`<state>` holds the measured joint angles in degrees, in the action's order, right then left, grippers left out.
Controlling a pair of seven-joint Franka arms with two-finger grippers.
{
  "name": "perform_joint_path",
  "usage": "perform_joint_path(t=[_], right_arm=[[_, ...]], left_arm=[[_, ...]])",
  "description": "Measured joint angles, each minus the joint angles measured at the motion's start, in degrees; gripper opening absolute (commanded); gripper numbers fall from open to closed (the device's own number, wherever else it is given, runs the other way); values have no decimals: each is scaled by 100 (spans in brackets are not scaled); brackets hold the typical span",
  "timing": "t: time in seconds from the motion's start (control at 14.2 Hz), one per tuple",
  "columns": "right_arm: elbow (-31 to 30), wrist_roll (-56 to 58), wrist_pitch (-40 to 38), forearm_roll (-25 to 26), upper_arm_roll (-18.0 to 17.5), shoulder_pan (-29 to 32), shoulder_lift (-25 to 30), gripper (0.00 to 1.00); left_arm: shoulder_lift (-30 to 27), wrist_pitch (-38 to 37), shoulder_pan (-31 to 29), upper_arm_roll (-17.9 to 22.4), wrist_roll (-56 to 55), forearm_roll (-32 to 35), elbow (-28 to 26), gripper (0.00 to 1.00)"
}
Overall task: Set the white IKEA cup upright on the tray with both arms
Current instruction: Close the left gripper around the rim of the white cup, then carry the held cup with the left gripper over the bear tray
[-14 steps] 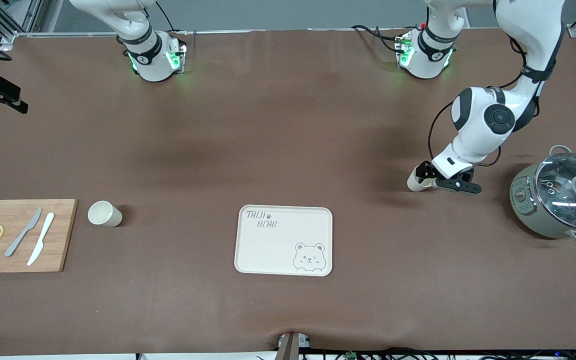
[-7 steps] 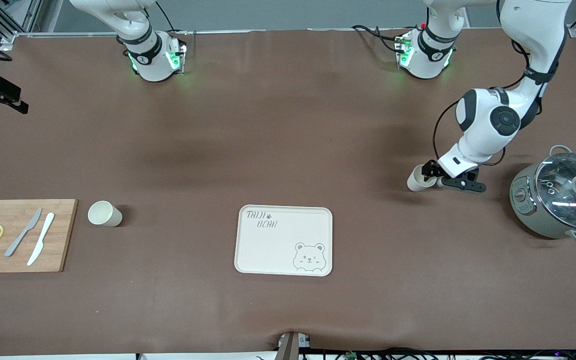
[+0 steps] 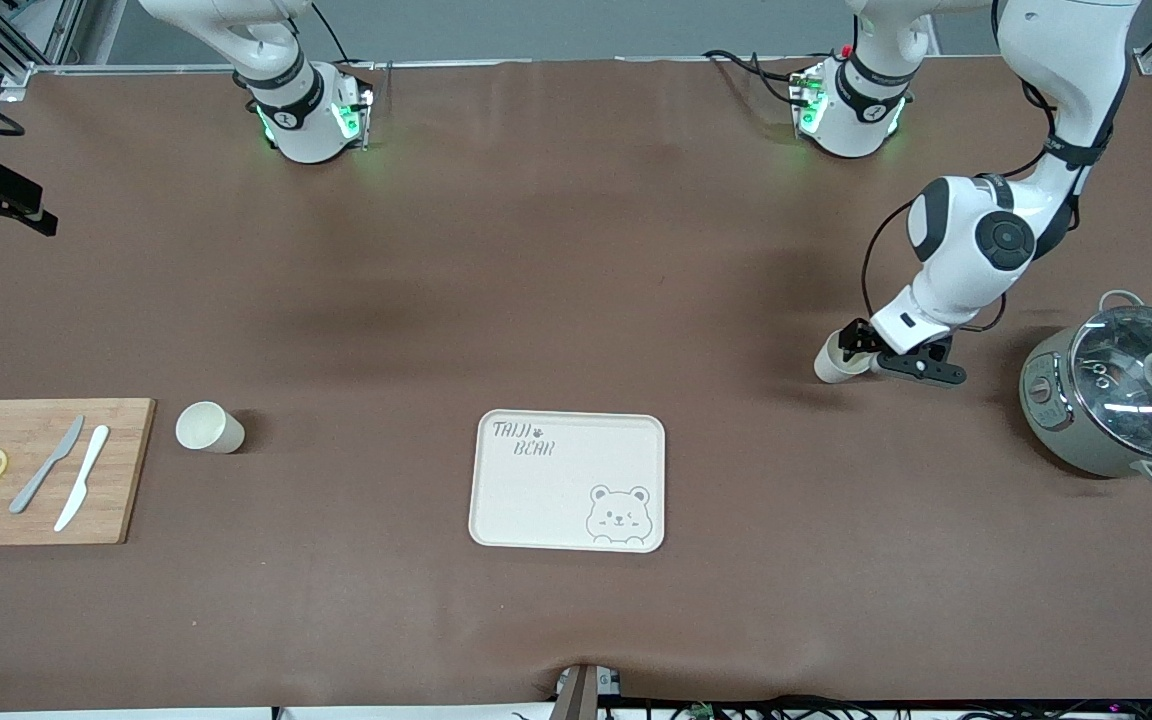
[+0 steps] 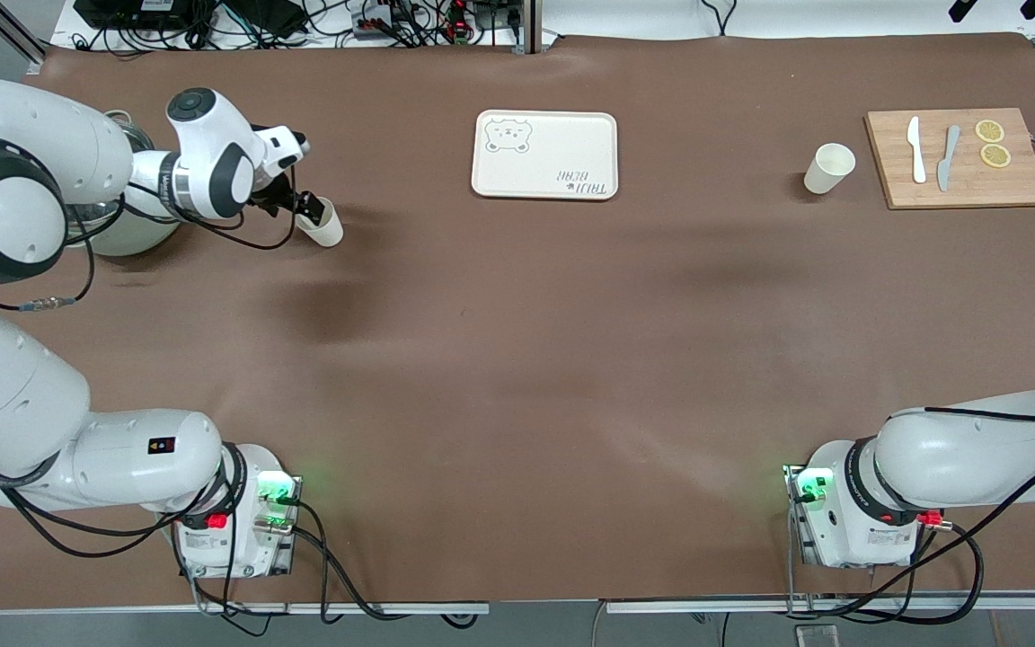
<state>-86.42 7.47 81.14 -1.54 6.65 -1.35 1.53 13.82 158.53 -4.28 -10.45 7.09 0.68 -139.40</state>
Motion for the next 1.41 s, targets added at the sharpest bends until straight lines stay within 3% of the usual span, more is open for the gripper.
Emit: perform_joint_path(t=[0.07, 0.14, 0.21, 0.28, 0.35, 1.06, 1.41], right_arm=[[0, 0, 0, 0, 1, 3, -12, 100], [0, 0, 2, 0, 1, 2, -19, 100], [0, 0, 7, 0, 1, 2, -21, 100], [0, 0, 8, 0, 1, 3, -25, 100], [1, 0, 9, 0, 1, 3, -33, 100], [1, 0, 13, 0, -18, -8, -145, 100], [3, 0, 13, 0, -6, -3, -146, 100]], left_arm=[[0, 4, 4, -58, -53, 0, 0, 100], [0, 12, 9, -88, -69, 0, 0, 94], [0, 28, 9, -95, -71, 0, 0, 62], [0, 48, 5, -95, -71, 0, 0, 10], [0, 62, 0, -95, -72, 0, 0, 0], [-23, 102, 3, -107, -72, 0, 17, 0], [-23, -126, 153, -120, -368, 0, 467, 0]])
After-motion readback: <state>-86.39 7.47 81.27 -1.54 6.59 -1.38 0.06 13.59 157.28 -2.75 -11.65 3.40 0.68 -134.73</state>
